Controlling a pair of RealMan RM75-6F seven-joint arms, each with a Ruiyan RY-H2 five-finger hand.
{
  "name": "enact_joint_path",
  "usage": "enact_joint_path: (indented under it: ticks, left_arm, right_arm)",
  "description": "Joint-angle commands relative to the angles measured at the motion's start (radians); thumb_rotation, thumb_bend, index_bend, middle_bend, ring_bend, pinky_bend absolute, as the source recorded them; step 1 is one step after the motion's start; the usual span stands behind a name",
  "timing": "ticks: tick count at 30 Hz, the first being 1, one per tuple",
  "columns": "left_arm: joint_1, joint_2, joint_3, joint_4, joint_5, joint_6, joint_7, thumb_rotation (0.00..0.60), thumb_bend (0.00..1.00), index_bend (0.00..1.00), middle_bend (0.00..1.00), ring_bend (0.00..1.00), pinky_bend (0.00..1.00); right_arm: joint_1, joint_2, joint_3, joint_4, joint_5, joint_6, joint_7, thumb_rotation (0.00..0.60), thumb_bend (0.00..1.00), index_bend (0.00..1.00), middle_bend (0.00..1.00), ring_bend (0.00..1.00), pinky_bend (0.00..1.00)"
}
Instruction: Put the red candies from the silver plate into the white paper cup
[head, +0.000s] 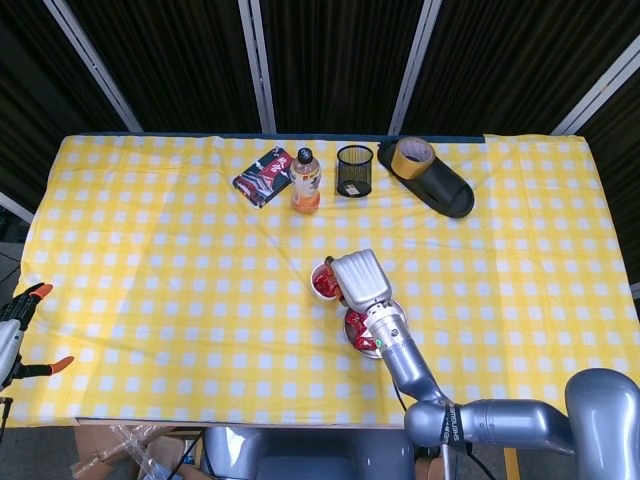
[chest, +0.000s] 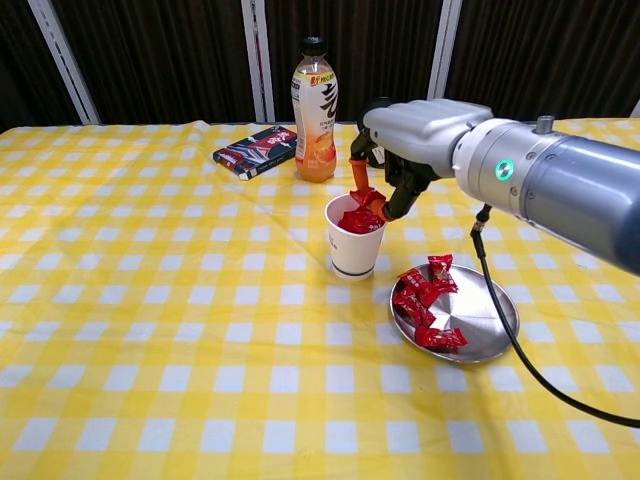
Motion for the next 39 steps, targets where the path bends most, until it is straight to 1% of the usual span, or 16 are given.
enact_joint_path:
  ticks: [1,4,7,9,15,16,22,25,31,36,39]
  left_arm:
    - [0.0,0.0,-0.001,-0.001,-0.001,0.001,-0.001,0.6,0.03,0.01,0.0,0.0,0.0]
    - [0.0,0.0,-0.001,-0.001,-0.002,0.0,-0.002,0.6,0.03,0.01,0.0,0.0,0.0]
    - [0.0,0.0,-0.001,-0.001,-0.001,0.001,-0.002,0.6,0.03,0.01,0.0,0.0,0.0]
    - [0.0,0.001,-0.001,-0.002,-0.002,0.001,-0.003,0.6,0.03,0.01,0.0,0.0,0.0]
    - [0.0,0.001,0.0,-0.002,0.0,0.001,-0.002,0.6,0.03,0.01,0.0,0.0,0.0]
    - [0.0,0.001,0.0,-0.002,0.0,0.001,-0.002,0.6,0.03,0.01,0.0,0.0,0.0]
    - [0.001,0.001,-0.001,-0.002,0.002,0.005,-0.004,0.6,0.03,0.01,0.0,0.0,0.0]
    - [0.002,0.0,-0.001,-0.001,0.003,0.007,-0.005,0.6,0.03,0.01,0.0,0.0,0.0]
    - [0.003,-0.003,0.0,-0.001,0.011,0.015,0.002,0.6,0.03,0.01,0.0,0.0,0.0]
    - [0.007,-0.01,0.0,-0.001,0.019,0.029,0.015,0.6,0.03,0.01,0.0,0.0,0.0]
    - [0.009,-0.014,0.0,0.001,0.022,0.038,0.023,0.6,0.03,0.01,0.0,0.0,0.0]
  right_arm:
    - [0.008,-0.007,-0.005,0.012,0.008,0.0,-0.002,0.6,0.5,0.53,0.97,1.0,0.95]
    - [0.012,-0.014,-0.008,0.023,0.011,0.001,0.005,0.6,0.5,0.51,0.97,1.0,0.95]
    - [0.015,-0.016,-0.014,0.025,0.012,0.006,0.004,0.6,0.5,0.47,0.97,1.0,0.95]
    - [0.017,-0.017,-0.016,0.024,0.011,0.011,0.005,0.6,0.5,0.44,0.97,1.0,0.95]
    - [0.019,-0.015,-0.02,0.012,0.006,0.026,0.005,0.6,0.5,0.28,0.97,1.0,0.95]
    - [0.019,-0.014,-0.021,0.011,0.006,0.027,0.005,0.6,0.5,0.27,0.97,1.0,0.95]
    - [0.011,0.0,-0.033,-0.02,-0.016,0.059,0.003,0.6,0.5,0.27,0.97,1.0,0.95]
    - [-0.006,0.026,-0.045,-0.059,-0.048,0.095,0.002,0.6,0.5,0.27,0.97,1.0,0.95]
    - [-0.062,0.109,-0.074,-0.168,-0.112,0.167,0.017,0.6,0.5,0.27,0.97,1.0,0.95]
    - [-0.099,0.141,-0.105,-0.223,-0.159,0.202,0.027,0.6,0.5,0.27,0.97,1.0,0.95]
    - [-0.13,0.164,-0.127,-0.253,-0.201,0.239,0.035,0.6,0.5,0.26,0.97,0.98,0.91]
